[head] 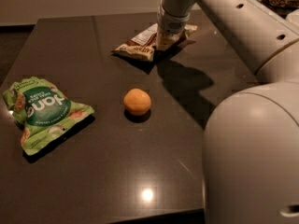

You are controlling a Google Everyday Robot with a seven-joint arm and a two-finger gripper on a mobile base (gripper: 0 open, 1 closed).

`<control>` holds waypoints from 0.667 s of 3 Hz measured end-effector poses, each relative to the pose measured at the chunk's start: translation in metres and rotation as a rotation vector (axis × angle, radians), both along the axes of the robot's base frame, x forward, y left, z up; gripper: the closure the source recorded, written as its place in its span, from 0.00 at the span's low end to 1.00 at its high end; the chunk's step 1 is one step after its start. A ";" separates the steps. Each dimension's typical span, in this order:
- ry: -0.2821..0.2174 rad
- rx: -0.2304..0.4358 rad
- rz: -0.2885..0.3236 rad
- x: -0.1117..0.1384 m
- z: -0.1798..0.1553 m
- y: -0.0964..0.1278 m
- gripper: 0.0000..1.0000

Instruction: Pick brown chip bag

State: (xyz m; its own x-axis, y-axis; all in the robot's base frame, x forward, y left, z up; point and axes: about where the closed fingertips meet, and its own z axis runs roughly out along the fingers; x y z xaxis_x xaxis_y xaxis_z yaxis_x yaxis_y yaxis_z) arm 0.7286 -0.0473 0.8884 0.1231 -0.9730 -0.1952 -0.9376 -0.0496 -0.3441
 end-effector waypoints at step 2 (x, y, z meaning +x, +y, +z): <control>-0.056 0.210 -0.002 -0.024 0.085 -0.004 1.00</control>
Offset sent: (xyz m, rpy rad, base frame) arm -0.0488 -0.0093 0.1616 0.3646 -0.1138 0.0208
